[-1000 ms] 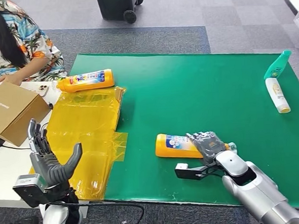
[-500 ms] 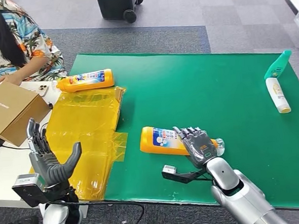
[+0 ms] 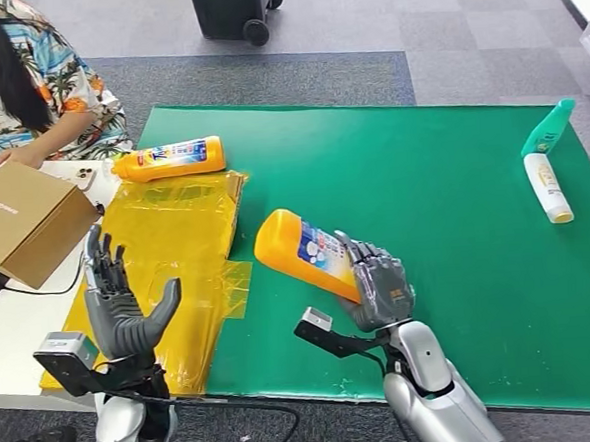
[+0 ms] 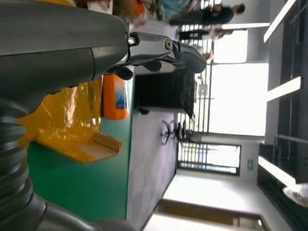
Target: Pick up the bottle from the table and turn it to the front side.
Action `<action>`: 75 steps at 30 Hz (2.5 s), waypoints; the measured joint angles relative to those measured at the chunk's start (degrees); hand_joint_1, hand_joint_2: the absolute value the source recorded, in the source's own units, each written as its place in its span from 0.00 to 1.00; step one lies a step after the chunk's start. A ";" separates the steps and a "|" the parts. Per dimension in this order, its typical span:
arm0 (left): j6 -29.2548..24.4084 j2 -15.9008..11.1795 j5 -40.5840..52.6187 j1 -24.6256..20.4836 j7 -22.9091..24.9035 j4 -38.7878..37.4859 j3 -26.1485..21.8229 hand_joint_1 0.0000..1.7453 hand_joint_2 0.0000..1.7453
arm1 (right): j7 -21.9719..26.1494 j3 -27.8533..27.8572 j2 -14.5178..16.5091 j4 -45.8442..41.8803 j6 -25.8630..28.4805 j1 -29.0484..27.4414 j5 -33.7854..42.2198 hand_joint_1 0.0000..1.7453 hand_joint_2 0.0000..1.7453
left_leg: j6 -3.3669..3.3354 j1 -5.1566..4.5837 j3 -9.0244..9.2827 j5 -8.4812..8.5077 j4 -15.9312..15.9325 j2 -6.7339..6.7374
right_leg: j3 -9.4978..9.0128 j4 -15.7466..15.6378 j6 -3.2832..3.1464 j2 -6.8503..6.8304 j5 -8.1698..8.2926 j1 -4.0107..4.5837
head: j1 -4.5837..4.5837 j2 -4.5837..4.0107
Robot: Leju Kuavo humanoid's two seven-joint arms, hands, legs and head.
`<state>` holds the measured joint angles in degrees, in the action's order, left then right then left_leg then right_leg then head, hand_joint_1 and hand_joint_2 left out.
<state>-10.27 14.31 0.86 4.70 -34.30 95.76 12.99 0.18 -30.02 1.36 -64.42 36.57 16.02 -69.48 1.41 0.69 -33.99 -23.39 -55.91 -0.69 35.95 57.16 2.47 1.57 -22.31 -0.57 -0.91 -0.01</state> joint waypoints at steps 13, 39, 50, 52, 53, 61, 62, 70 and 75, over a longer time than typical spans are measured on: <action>16.34 -0.86 -9.55 -3.73 2.43 -7.22 8.22 0.00 1.00 | 10.62 0.64 5.67 -0.46 2.97 -0.51 14.12 1.00 1.00 | 0.00 0.00 -0.01 0.00 0.00 0.00 | 0.03 0.00 0.00 0.00 0.00 0.00 | -0.01 -0.01; 12.98 -2.81 -9.24 -4.88 2.30 -10.92 9.58 0.00 1.00 | 17.65 -1.86 6.46 -0.49 3.35 -2.77 10.48 1.00 1.00 | 0.01 0.00 -0.02 0.00 0.00 0.00 | 0.03 0.00 0.00 0.00 0.00 0.00 | 0.00 0.00; 20.91 -3.94 -12.41 -4.64 2.52 -10.91 10.13 0.00 1.00 | 16.49 -8.51 4.45 2.18 1.81 0.97 10.83 1.00 1.00 | 0.01 0.00 -0.04 0.00 0.00 0.01 | 0.07 0.00 0.00 0.01 0.00 0.00 | 0.00 -0.01; 21.40 -3.94 -12.51 -4.65 2.52 -10.91 10.32 0.00 1.00 | 16.46 -9.66 4.04 2.48 1.01 1.08 10.86 1.00 1.00 | 0.01 0.00 -0.04 0.00 0.00 0.01 | 0.07 0.00 0.00 0.01 0.00 0.00 | 0.01 -0.01; 21.47 -3.94 -12.52 -4.63 2.53 -10.91 10.38 0.00 1.00 | 16.38 -10.21 3.80 2.61 0.43 1.10 10.90 1.00 1.00 | 0.01 0.00 -0.05 0.00 0.00 0.01 | 0.07 0.00 0.00 0.01 -0.01 0.00 | 0.01 -0.01; 21.71 -3.96 -12.19 -3.70 2.75 -10.89 10.28 0.00 1.00 | 14.49 -13.28 1.93 3.92 -2.37 2.20 10.45 1.00 1.00 | 0.01 0.00 -0.06 0.00 0.00 0.01 | 0.11 0.00 0.00 0.01 0.00 0.00 | 0.01 0.00; 21.72 -3.96 -12.10 -3.60 2.76 -10.89 10.26 0.00 1.00 | 14.22 -13.52 1.76 4.09 -2.48 2.31 10.24 1.00 1.00 | 0.01 0.00 -0.06 0.00 0.00 0.01 | 0.11 0.00 0.00 0.01 0.00 0.00 | 0.01 0.00; 22.11 -3.96 -11.11 -3.12 2.60 -10.89 10.00 1.00 1.00 | 11.60 -14.28 1.06 4.91 -3.33 3.21 7.59 1.00 1.00 | 0.01 0.00 -0.06 0.00 0.00 0.02 | 0.13 0.00 0.00 0.02 0.00 0.00 | 0.01 0.01; 22.90 -3.97 -10.92 -2.98 1.72 -10.89 9.94 1.00 1.00 | 11.11 -14.55 0.95 5.15 -3.51 3.55 6.95 1.00 1.00 | 0.01 0.00 -0.06 0.00 0.00 0.02 | 0.14 0.00 0.00 0.02 0.00 0.00 | 0.01 0.00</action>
<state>12.63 10.34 -10.06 1.72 -32.58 84.87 22.93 11.29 -44.57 2.32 -59.27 33.06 19.57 -62.53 1.42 0.68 -34.05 -23.39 -55.91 -0.67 36.09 57.16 2.47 1.59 -22.31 -0.57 -0.90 -0.01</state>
